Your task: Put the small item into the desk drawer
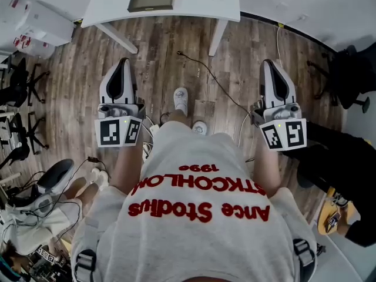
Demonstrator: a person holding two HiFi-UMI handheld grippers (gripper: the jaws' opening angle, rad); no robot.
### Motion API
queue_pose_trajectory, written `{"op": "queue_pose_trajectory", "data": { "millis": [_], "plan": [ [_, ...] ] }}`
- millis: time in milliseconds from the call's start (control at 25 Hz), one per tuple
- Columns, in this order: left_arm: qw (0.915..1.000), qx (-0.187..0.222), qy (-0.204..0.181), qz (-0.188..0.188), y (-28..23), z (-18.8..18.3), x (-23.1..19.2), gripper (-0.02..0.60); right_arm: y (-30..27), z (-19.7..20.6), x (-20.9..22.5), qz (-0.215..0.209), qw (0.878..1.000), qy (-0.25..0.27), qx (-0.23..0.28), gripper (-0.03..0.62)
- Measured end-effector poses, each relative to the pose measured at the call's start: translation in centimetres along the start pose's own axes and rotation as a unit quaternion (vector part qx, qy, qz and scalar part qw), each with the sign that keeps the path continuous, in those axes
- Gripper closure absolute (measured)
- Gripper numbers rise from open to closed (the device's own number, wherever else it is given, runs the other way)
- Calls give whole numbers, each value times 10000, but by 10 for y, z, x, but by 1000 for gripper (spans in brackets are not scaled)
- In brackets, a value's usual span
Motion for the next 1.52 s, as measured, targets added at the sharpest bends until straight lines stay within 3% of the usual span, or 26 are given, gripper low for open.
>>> {"op": "queue_pose_trajectory", "data": {
  "millis": [320,920,1200,1520],
  "plan": [
    [9998,-4,84,189,-54,16,-4,575,-37,5,22,-53,10000,44,-33,589],
    [9980,6,220,600,-206,39,-69,575,-180,22,68,230,9997,-32,-82,589],
    [9971,-110,336,681,-239,54,-89,575,-198,34,92,636,9976,-132,-230,589],
    [9972,-277,421,545,-258,70,-92,575,-219,47,123,709,9960,-184,-505,589]
  ]
}}
Point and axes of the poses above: the fingertips, and each gripper's own axes: y backward along the fingers, x to its right, z out of its underside, the point moved 2 cm from there along y, backward along the fingers, and after that the axes turned 8 degrees about -z, right-handed, at the moved point
